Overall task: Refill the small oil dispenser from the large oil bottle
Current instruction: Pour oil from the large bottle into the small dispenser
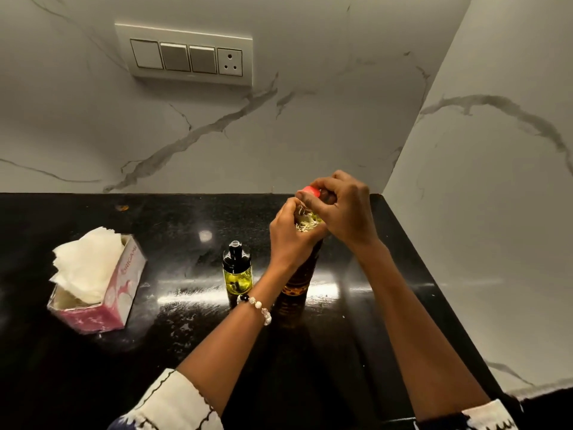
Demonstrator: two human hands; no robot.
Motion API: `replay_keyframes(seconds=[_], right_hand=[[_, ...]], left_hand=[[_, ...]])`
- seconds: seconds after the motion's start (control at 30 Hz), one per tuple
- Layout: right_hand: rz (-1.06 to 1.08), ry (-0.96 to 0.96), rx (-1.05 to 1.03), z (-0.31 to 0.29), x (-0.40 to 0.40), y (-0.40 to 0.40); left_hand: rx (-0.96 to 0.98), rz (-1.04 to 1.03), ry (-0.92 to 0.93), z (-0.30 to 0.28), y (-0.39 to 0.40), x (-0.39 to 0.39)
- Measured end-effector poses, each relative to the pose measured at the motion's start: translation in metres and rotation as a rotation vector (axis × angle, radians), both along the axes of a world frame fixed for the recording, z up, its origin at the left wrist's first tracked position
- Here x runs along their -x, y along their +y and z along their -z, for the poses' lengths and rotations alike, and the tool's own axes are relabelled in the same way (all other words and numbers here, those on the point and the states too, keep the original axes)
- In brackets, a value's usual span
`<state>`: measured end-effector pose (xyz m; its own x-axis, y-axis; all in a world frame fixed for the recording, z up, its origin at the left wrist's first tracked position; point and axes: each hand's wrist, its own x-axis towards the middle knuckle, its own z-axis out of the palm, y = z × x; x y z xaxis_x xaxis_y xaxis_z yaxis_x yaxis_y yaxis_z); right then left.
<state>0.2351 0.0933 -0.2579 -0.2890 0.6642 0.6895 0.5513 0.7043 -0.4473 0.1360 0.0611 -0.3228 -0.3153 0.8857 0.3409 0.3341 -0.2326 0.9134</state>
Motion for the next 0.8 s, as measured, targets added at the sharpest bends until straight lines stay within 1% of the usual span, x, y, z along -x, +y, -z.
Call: replay_keyframes(seconds=[0.2, 0.27, 0.37, 0.43, 0.5, 0.57, 0.67, 0.8], right_hand=[[-0.182, -0.226, -0.014, -0.008, -0.01, 0.008], [-0.237, -0.278, 0.016, -0.01, -0.013, 0.009], [-0.279, -0.269, 0.091, -0.014, -0.016, 0.007], [-0.282, -0.223, 0.118, -0.017, -0.017, 0.006], [-0.241, -0.142, 0.104, -0.017, -0.015, 0.004], [-0.183, -0.1, 0.068, -0.015, -0.013, 0.002], [-0.173, -0.11, 0.046, -0.013, -0.013, 0.0], [-0.258, -0.174, 0.091, -0.022, -0.016, -0.003]], left_hand=[[-0.027, -0.004, -0.008, 0.002, -0.002, 0.0], [-0.042, -0.003, -0.003, 0.002, -0.001, -0.001], [-0.052, -0.009, 0.008, 0.005, 0.001, -0.001], [-0.048, -0.005, 0.001, 0.005, 0.0, 0.0], [-0.039, 0.004, -0.003, 0.003, -0.001, 0.0], [-0.035, -0.001, 0.004, 0.003, -0.001, 0.0], [-0.033, 0.0, 0.008, 0.003, -0.001, -0.001], [-0.035, 0.002, 0.005, 0.003, 0.0, 0.0]])
